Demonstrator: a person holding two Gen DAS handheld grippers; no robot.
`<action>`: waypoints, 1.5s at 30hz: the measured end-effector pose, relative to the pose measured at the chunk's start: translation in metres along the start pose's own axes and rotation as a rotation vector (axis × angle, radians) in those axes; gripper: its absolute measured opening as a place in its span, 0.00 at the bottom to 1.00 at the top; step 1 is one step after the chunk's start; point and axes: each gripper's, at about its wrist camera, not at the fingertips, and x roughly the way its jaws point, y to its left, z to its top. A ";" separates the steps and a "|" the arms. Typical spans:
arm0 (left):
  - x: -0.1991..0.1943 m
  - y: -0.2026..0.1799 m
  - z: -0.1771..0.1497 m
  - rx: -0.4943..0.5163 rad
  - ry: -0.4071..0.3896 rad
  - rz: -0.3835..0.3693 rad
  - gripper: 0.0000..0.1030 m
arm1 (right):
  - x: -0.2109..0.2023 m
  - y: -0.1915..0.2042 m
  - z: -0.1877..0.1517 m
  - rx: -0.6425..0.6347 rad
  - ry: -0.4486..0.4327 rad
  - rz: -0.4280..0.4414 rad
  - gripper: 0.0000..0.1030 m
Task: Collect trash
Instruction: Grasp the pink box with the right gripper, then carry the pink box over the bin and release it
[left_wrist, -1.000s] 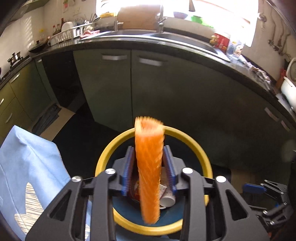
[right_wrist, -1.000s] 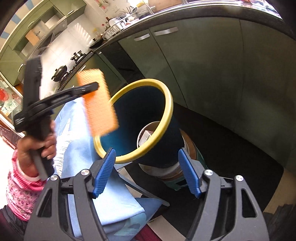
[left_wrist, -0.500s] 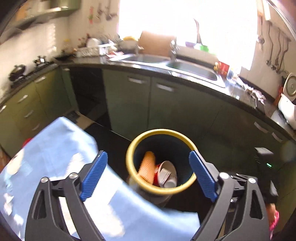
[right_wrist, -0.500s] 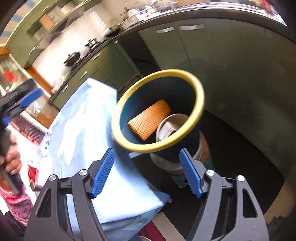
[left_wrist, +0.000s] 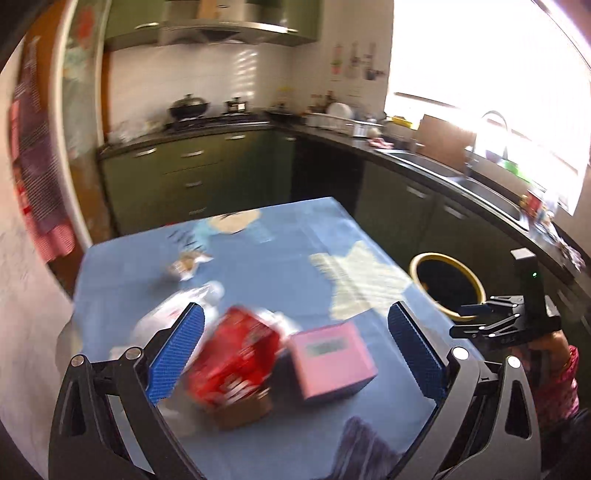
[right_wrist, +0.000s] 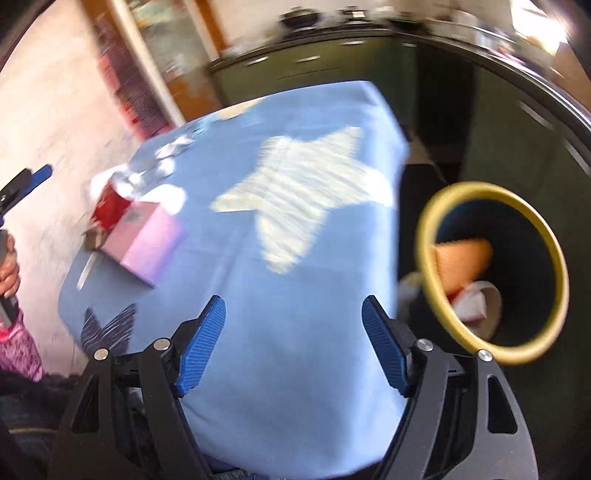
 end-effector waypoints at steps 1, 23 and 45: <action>-0.007 0.013 -0.007 -0.022 0.003 0.030 0.95 | 0.006 0.013 0.008 -0.034 0.013 0.015 0.71; -0.019 0.081 -0.037 0.012 -0.056 -0.016 0.95 | 0.077 0.188 0.031 0.129 -0.236 -0.237 0.90; -0.009 0.086 -0.050 -0.017 -0.022 -0.024 0.95 | 0.092 0.166 0.014 0.124 -0.203 -0.264 0.71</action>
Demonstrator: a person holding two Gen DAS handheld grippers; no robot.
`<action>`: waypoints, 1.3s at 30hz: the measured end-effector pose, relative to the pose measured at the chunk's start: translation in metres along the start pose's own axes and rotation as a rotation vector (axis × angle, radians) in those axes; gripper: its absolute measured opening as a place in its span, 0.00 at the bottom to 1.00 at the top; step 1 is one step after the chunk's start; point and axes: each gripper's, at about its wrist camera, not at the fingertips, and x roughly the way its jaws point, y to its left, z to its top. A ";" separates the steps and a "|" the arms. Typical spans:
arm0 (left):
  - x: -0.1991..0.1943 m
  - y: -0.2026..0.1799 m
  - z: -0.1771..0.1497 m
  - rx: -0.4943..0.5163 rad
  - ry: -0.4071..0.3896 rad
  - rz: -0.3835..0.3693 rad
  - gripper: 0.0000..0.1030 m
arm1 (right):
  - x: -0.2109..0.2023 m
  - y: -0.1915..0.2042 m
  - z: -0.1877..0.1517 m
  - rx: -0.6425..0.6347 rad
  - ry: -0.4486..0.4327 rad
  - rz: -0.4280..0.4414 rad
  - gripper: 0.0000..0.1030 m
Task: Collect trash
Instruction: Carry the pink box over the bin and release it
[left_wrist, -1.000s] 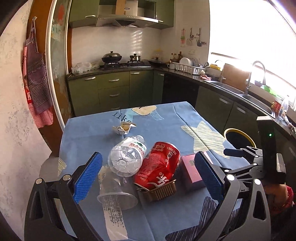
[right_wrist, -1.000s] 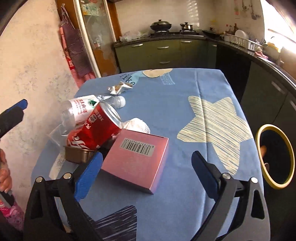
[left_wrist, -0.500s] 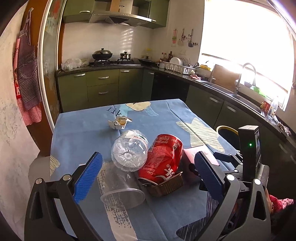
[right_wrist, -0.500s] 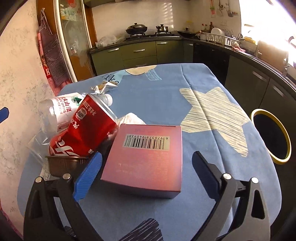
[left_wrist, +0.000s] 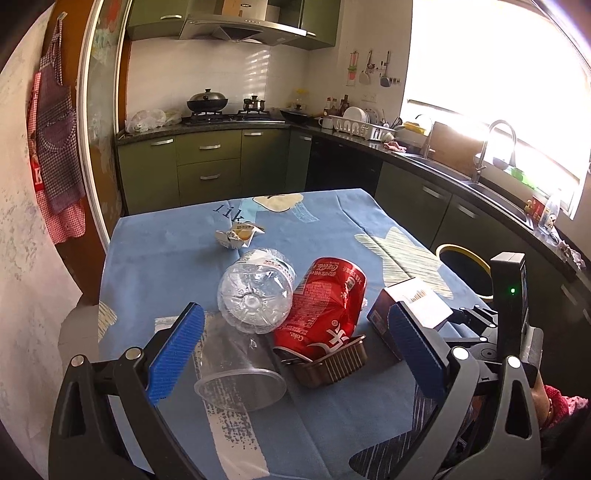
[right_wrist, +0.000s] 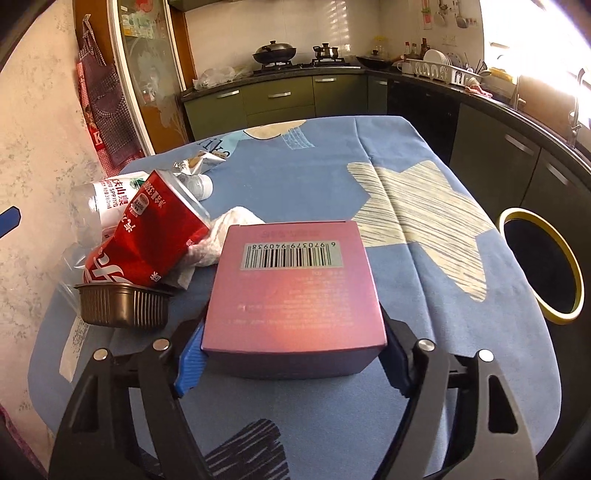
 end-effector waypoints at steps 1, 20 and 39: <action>0.000 -0.003 0.001 0.004 0.000 -0.002 0.95 | -0.003 -0.004 0.000 0.001 -0.002 0.003 0.71; 0.026 -0.043 0.011 0.040 0.042 0.016 0.95 | -0.027 -0.279 0.037 0.406 -0.052 -0.412 0.71; 0.062 -0.033 0.016 0.034 0.123 0.021 0.95 | -0.036 -0.276 0.019 0.412 -0.100 -0.422 0.84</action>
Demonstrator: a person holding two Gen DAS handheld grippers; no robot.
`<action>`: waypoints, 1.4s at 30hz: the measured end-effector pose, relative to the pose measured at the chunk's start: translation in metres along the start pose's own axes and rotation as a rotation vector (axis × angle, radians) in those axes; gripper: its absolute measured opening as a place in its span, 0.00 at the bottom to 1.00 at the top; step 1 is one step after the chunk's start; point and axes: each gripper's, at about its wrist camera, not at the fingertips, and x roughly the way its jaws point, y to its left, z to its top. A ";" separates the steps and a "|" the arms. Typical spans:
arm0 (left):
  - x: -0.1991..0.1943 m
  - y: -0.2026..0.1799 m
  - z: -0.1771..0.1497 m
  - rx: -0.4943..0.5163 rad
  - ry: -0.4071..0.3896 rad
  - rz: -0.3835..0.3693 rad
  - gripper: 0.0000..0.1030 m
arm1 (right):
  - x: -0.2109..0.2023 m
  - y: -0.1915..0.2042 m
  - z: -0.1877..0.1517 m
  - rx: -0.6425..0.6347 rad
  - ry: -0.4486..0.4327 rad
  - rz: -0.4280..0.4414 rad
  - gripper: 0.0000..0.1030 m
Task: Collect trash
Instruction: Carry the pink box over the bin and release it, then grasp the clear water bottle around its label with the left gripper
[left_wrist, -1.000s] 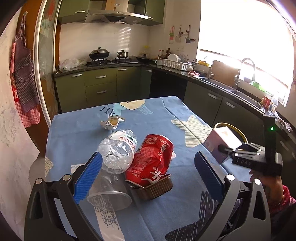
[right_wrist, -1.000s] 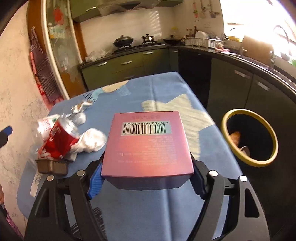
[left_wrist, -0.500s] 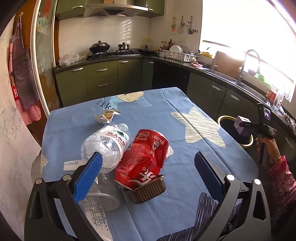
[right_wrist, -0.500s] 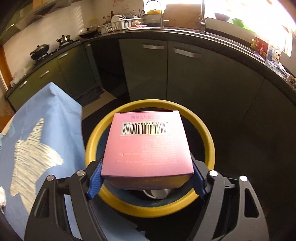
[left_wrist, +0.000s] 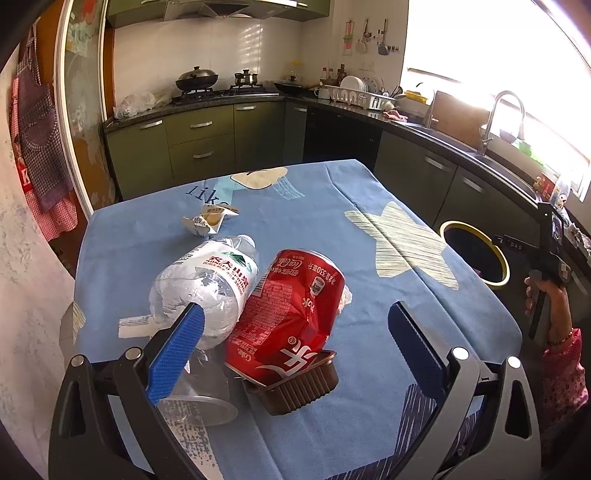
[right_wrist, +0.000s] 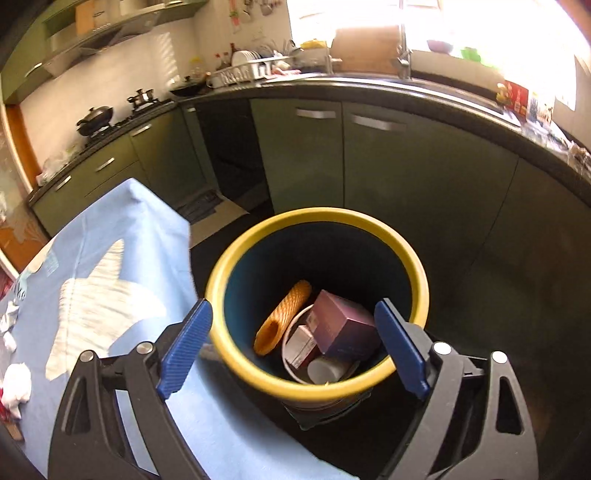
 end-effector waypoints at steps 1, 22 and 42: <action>0.001 0.003 0.002 0.004 0.007 0.004 0.95 | -0.006 0.004 -0.003 -0.012 -0.004 0.005 0.84; 0.080 0.066 0.074 0.129 0.386 -0.071 0.95 | 0.002 0.046 -0.020 -0.075 0.073 0.110 0.84; 0.183 0.076 0.071 0.193 0.670 -0.059 0.71 | 0.021 0.061 -0.019 -0.097 0.143 0.111 0.84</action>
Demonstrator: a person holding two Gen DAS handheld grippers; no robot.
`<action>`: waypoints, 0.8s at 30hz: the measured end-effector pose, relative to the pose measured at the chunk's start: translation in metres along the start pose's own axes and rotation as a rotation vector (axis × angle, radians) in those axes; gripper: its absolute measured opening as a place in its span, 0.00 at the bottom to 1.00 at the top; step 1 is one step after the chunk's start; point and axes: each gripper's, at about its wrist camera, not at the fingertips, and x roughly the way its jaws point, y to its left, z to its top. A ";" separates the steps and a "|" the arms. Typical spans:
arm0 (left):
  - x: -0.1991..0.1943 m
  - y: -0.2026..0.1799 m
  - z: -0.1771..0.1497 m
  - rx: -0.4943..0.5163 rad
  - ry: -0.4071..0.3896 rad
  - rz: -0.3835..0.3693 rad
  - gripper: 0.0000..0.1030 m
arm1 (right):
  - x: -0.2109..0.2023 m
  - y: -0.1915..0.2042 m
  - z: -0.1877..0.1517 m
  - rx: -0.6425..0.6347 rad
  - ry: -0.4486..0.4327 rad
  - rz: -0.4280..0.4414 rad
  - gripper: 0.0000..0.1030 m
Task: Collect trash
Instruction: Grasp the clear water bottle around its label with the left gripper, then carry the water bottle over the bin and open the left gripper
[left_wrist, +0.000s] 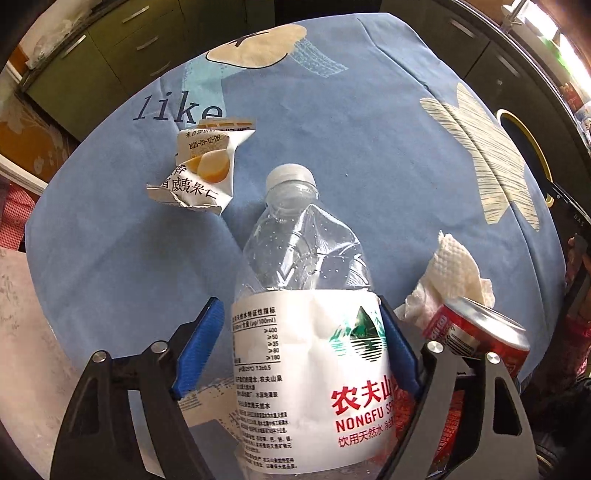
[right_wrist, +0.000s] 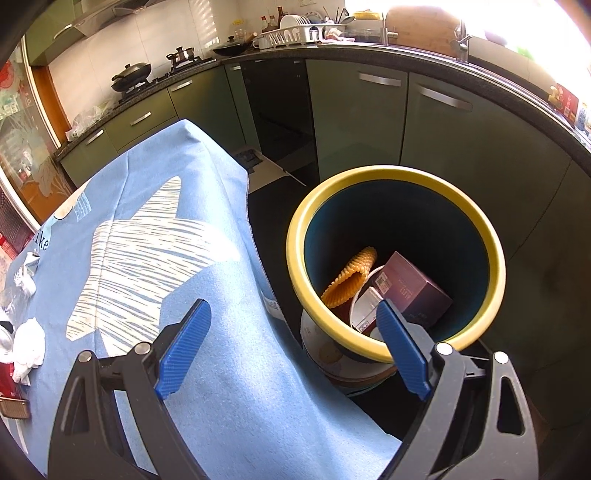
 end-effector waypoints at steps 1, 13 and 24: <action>0.003 0.001 0.002 0.001 0.009 0.002 0.67 | 0.001 0.000 0.000 -0.002 0.002 0.001 0.84; 0.009 0.014 0.015 0.012 -0.023 0.001 0.62 | 0.003 0.003 0.000 -0.007 0.010 0.009 0.84; -0.017 0.006 0.009 0.023 -0.067 -0.015 0.62 | 0.002 0.010 -0.002 -0.024 0.013 0.020 0.84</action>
